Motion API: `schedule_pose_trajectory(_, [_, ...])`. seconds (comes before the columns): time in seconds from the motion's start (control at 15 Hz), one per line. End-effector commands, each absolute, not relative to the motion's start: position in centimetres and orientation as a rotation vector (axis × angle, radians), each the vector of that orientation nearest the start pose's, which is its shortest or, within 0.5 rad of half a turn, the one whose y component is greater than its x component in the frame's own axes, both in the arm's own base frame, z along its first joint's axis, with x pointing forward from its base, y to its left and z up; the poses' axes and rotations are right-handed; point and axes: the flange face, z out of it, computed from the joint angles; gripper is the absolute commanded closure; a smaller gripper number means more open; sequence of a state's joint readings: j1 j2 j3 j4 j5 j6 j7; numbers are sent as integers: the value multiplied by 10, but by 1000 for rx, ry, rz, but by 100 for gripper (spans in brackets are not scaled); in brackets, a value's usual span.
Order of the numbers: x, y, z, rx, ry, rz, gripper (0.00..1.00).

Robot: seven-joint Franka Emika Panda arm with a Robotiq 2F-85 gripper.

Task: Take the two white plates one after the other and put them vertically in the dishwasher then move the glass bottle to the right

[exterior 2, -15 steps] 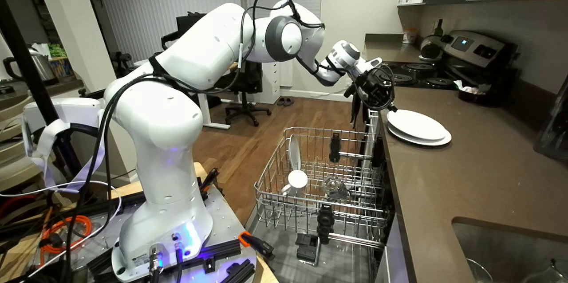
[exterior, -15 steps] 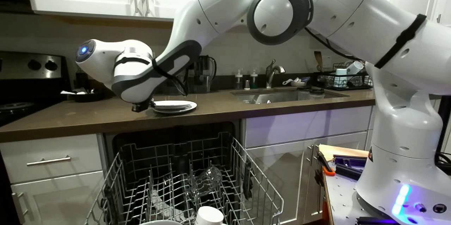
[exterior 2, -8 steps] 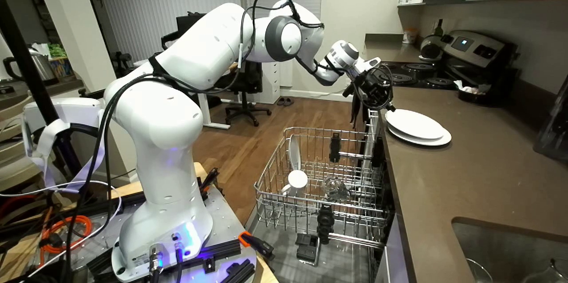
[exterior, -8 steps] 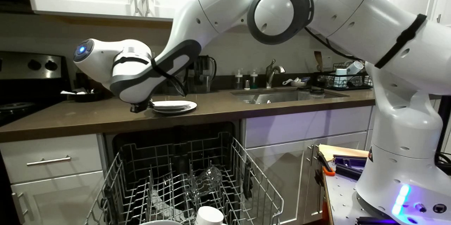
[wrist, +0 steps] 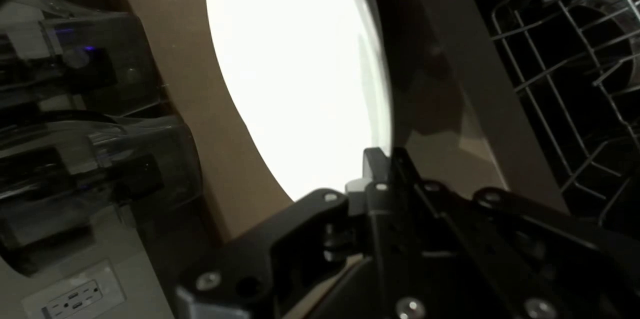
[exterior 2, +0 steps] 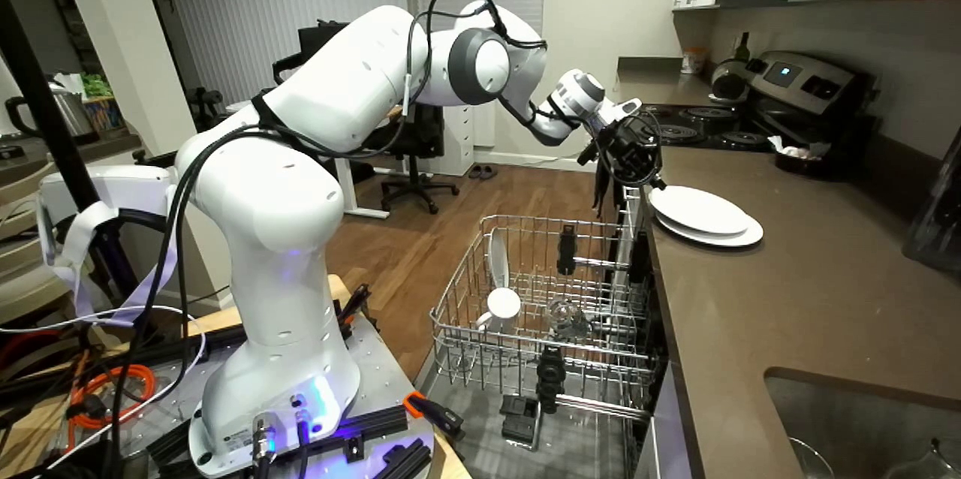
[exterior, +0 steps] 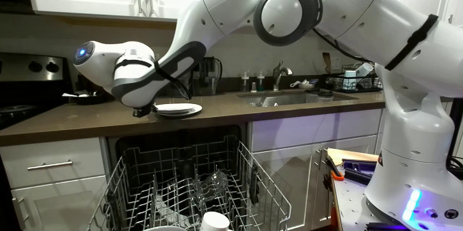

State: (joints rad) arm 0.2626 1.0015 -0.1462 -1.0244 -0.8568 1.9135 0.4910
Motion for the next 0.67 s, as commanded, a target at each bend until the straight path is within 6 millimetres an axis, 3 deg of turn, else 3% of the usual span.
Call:
schedule_pose_trajectory(0.0, [772,84,253,2223,26,197,96])
schedule_pose_trajectory(0.6, [771,86,247,2223,32,181,91])
